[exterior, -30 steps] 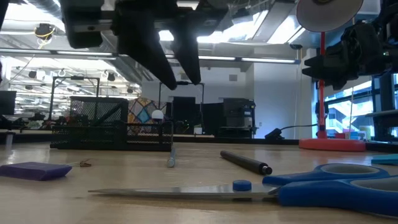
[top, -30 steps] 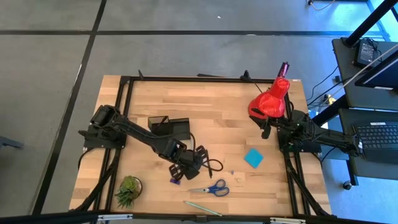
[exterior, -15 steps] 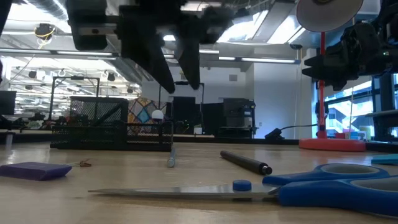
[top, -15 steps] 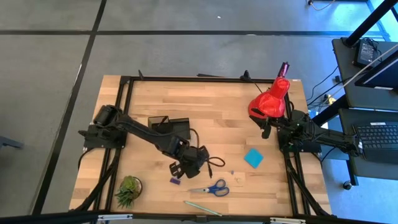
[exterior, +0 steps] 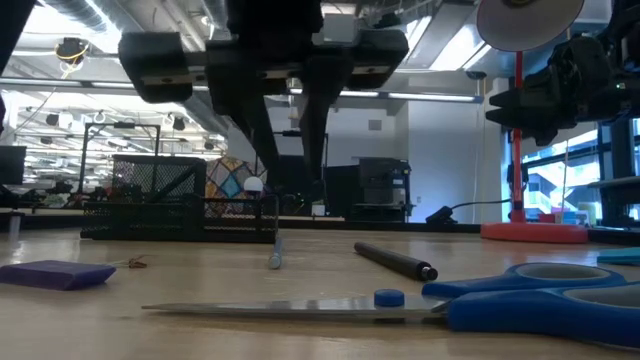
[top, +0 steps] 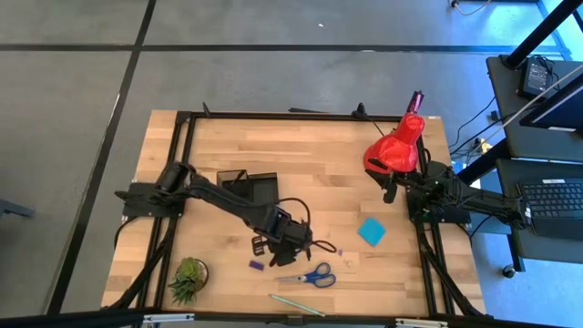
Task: Pick and place office supplies into organizer
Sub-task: Put the top blue pencil into the black desk organizer
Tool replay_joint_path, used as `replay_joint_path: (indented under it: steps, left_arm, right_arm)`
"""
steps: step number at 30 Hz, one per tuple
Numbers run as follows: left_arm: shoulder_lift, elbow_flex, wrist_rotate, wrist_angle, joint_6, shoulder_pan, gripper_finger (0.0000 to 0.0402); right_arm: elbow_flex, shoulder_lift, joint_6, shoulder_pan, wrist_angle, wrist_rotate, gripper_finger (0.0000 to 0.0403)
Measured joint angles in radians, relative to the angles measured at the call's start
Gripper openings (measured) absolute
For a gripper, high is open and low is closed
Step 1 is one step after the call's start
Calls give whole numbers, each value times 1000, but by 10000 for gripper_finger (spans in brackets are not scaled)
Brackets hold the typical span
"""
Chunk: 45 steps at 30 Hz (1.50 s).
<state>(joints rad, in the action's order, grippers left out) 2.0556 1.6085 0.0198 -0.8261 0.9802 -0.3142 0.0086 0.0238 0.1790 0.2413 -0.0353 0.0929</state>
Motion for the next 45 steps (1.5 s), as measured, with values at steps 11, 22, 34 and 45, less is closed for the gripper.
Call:
replay_joint_path:
  steps: [11, 22, 34, 45]
  left_arm:
    - [40, -3, -10, -17, 10, -28, 115]
    - [92, -3, -75, -48, 97, -26, 114]
    - [102, -3, -41, -53, 111, -3, 113]
    - [102, -3, 10, -42, 145, 5, 113]
  right_arm:
    - [0, 0, 0, 0, 0, 0, 195]
    - [0, 0, 0, 0, 0, 0, 195]
    - [0, 0, 0, 0, 0, 0, 195]
    - [0, 0, 0, 0, 0, 0, 195]
